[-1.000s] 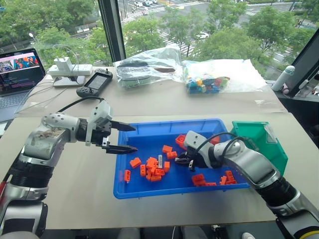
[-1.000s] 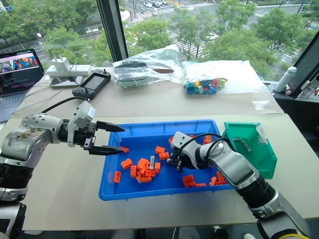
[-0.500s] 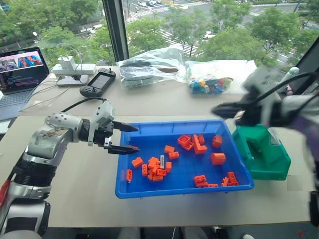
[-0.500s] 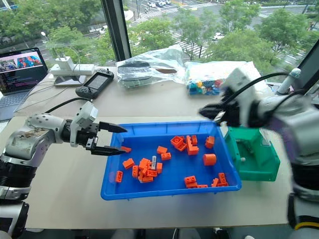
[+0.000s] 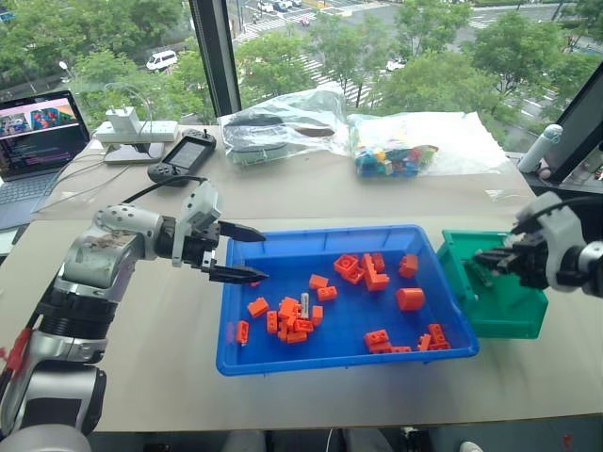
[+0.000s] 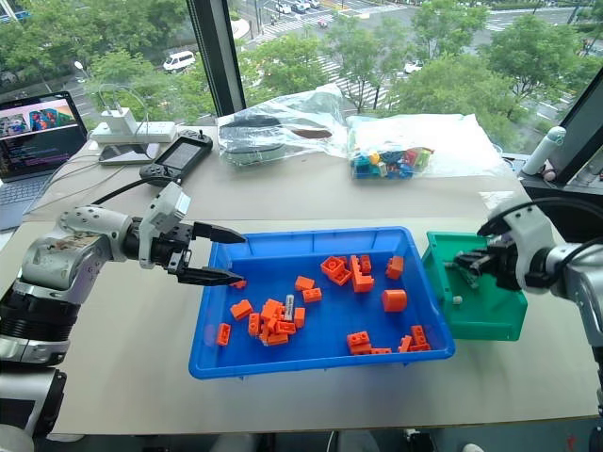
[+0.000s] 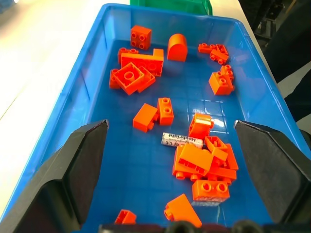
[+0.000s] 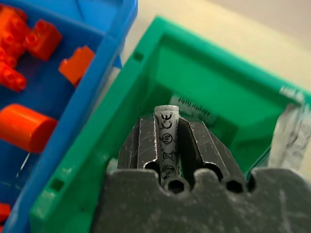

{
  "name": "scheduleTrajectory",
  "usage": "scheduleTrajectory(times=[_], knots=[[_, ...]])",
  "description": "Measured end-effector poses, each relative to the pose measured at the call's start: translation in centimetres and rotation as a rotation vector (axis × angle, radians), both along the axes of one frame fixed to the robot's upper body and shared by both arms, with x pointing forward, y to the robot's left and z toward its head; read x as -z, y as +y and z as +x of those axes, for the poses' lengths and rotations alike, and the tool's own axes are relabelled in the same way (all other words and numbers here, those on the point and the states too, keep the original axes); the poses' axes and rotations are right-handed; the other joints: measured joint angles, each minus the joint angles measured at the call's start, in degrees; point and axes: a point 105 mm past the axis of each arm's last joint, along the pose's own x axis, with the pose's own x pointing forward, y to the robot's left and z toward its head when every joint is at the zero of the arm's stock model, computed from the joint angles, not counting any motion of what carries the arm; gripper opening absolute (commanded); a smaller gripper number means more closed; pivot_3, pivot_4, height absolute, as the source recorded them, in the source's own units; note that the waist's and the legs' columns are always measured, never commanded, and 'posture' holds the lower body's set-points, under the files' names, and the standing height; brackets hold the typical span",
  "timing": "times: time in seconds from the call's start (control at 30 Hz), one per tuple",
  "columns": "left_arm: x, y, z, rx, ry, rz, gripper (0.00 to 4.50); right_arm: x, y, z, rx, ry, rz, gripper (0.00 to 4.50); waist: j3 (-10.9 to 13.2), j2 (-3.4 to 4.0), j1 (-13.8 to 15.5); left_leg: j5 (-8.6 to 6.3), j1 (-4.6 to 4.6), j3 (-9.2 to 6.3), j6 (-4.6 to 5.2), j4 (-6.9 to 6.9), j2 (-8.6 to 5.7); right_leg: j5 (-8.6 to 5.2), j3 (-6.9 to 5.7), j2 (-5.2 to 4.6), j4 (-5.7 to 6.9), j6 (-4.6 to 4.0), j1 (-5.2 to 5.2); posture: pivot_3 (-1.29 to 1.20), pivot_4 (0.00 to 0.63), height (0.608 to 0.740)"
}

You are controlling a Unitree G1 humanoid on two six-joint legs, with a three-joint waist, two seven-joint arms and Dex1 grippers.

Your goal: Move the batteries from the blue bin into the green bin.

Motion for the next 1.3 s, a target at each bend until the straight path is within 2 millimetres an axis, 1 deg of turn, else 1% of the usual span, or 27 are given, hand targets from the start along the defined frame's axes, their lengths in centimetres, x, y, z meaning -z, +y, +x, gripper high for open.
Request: scheduleTrajectory(times=[0.03,0.1,0.13,0.17,0.2,0.27,0.3,0.37,0.4,0.43,0.47,0.53,0.57,0.6,0.63,0.67,0.73,0.8,0.83,1.03,1.2,1.3], knots=[[0.0,0.0,0.0,0.002,0.001,0.000,4.50,-0.2,0.0,0.0,-0.001,-0.008,-0.005,2.03,0.0,0.00,0.0,0.00,0.01,-0.01,0.00,0.00,0.01,0.00,0.00,0.01,0.00,0.00,0.00,0.00,0.150,0.740],[0.0,0.0,-0.1,0.007,0.003,0.001,4.50,-0.8,-0.1,-0.1,-0.003,-0.022,-0.032,2.81,0.0,0.00,0.0,0.00,0.01,-0.01,0.00,0.00,0.01,0.00,0.00,0.01,-0.01,0.00,0.00,0.00,0.150,0.740],[0.0,0.0,-0.1,0.009,0.004,0.001,4.50,-1.1,-0.1,-0.2,-0.005,-0.027,-0.047,3.11,0.0,0.00,0.1,0.00,0.01,-0.01,0.00,0.00,0.01,0.00,0.00,0.01,-0.01,0.00,0.00,0.00,0.150,0.740],[0.0,0.0,-0.1,0.009,0.005,0.002,4.50,-1.8,0.1,-0.1,-0.020,-0.043,-0.077,3.43,0.0,0.01,0.1,0.00,0.01,0.00,0.00,0.00,0.01,0.00,0.00,0.00,-0.01,0.00,-0.01,0.00,0.150,0.740],[0.0,0.1,-0.1,0.008,0.005,0.003,4.50,-2.8,0.8,0.2,-0.046,-0.079,-0.083,3.77,0.0,0.00,-0.1,0.00,0.01,0.01,0.00,0.02,0.03,0.00,0.01,0.02,-0.03,0.00,-0.02,0.00,0.150,0.740],[-0.1,0.0,-0.1,0.013,0.004,0.005,4.50,-5.1,3.0,0.5,-0.130,-0.151,-0.098,3.77,0.0,0.01,-0.5,0.00,0.04,-0.03,0.00,0.02,0.06,0.00,0.02,0.06,-0.11,0.00,-0.03,0.00,0.150,0.740],[-0.1,-0.1,-0.1,0.016,0.002,0.007,4.50,-5.7,4.2,0.3,-0.189,-0.168,-0.120,3.77,0.0,0.01,-0.6,0.00,0.03,-0.06,0.00,0.02,0.07,0.00,0.00,0.09,-0.14,0.00,-0.02,0.00,0.150,0.740],[-0.1,0.0,-0.1,0.015,0.001,0.012,4.50,-5.8,6.9,-0.2,-0.321,-0.165,-0.132,3.77,0.0,0.01,-0.6,0.00,0.03,-0.10,0.00,0.01,0.08,0.00,-0.05,0.09,-0.12,0.00,0.01,0.00,0.150,0.740],[-0.1,0.1,-0.1,0.013,0.003,0.016,4.50,-5.4,8.7,-0.3,-0.391,-0.153,-0.112,3.77,0.0,0.01,-0.7,0.00,0.02,-0.09,0.00,0.02,0.07,0.00,-0.05,0.07,-0.11,0.00,0.02,0.00,0.150,0.740],[-0.1,0.1,-0.1,0.012,0.002,0.018,4.50,-5.1,9.6,-0.3,-0.426,-0.144,-0.097,3.77,0.0,0.01,-0.7,0.00,0.02,-0.09,0.00,0.02,0.06,0.00,-0.04,0.06,-0.11,0.00,0.03,0.00,0.150,0.740],[-0.1,0.1,0.0,0.013,0.002,0.021,4.50,-4.6,11.5,-0.3,-0.487,-0.134,-0.070,3.77,0.0,0.01,-0.9,0.00,0.02,-0.09,0.00,0.02,0.06,0.00,-0.04,0.06,-0.10,0.00,0.02,0.00,0.150,0.740],[-0.2,0.0,-0.1,0.019,0.000,0.022,4.50,-3.0,14.7,-0.4,-0.588,-0.093,-0.042,3.77,0.0,0.01,-1.1,0.00,0.02,-0.15,0.00,0.02,0.06,0.00,-0.05,0.08,0.02,0.00,0.01,0.00,0.150,0.740],[-0.3,0.0,-0.1,0.021,-0.001,0.023,4.50,-1.9,15.9,-0.8,-0.635,-0.058,-0.046,3.77,0.0,0.01,-1.0,0.00,0.01,-0.15,0.00,0.02,0.05,0.00,-0.05,0.07,0.06,0.00,-0.02,0.00,0.150,0.740],[-0.3,0.0,-0.1,0.021,-0.001,0.023,4.50,-0.9,16.5,-1.0,-0.660,-0.028,-0.055,3.77,0.0,0.01,-0.9,0.00,-0.02,-0.18,0.00,0.02,0.01,0.00,-0.07,0.04,0.09,0.00,-0.02,0.00,0.150,0.740],[-0.3,0.1,0.0,0.019,0.000,0.025,4.50,-0.4,17.0,-1.0,-0.669,-0.016,-0.058,3.77,0.0,0.01,-0.7,0.00,-0.06,-0.19,0.00,0.03,-0.01,0.00,-0.10,0.01,0.07,0.00,-0.02,0.00,0.150,0.740],[-0.2,0.2,0.0,0.013,0.001,0.027,4.50,-0.5,17.8,-0.7,-0.673,-0.034,-0.050,3.77,0.0,0.01,-0.7,0.00,-0.08,-0.16,0.00,0.06,-0.02,0.00,-0.09,-0.01,0.05,0.00,-0.03,0.00,0.150,0.740],[-0.3,0.2,0.0,0.012,0.000,0.029,4.50,-1.6,19.0,-0.5,-0.698,-0.080,-0.032,3.77,0.0,0.01,-0.8,0.00,-0.09,-0.19,0.00,0.08,-0.01,0.00,-0.10,0.01,0.07,0.00,-0.03,0.00,0.150,0.740],[-0.3,0.3,0.0,0.010,0.000,0.031,4.50,-2.1,19.5,-0.5,-0.712,-0.099,-0.031,3.77,0.0,0.01,-0.7,0.00,-0.09,-0.26,0.00,0.08,0.00,0.00,-0.19,0.01,0.08,0.00,-0.01,0.00,0.150,0.740],[-0.3,0.5,0.0,0.006,0.000,0.035,4.50,-2.0,19.7,-0.4,-0.713,-0.098,-0.028,3.77,0.0,0.00,-0.7,0.00,-0.09,-0.26,0.00,0.08,0.00,0.00,-0.20,0.01,0.08,0.00,-0.01,0.00,0.150,0.740],[-0.3,0.6,-0.1,0.001,-0.008,0.040,4.50,0.6,24.1,-1.5,-0.816,-0.043,0.015,3.77,0.0,0.00,-1.2,0.00,-0.08,-0.26,0.00,0.08,0.02,0.00,-0.19,0.04,0.14,0.00,-0.07,0.00,0.150,0.740],[-0.1,0.6,-0.1,-0.009,-0.003,0.040,4.50,1.8,25.4,-0.9,-0.803,-0.037,-0.006,3.77,0.0,0.00,-1.2,0.01,-0.07,-0.27,-0.01,0.09,0.01,0.00,-0.20,0.03,0.16,0.00,-0.06,0.00,0.150,0.740],[-0.1,0.7,-0.1,-0.010,-0.003,0.040,4.50,2.4,25.6,-0.9,-0.803,-0.025,-0.023,3.77,0.0,0.00,-1.1,0.01,-0.08,-0.28,-0.01,0.09,-0.01,0.00,-0.22,0.01,0.17,0.00,-0.06,0.00,0.150,0.740]])
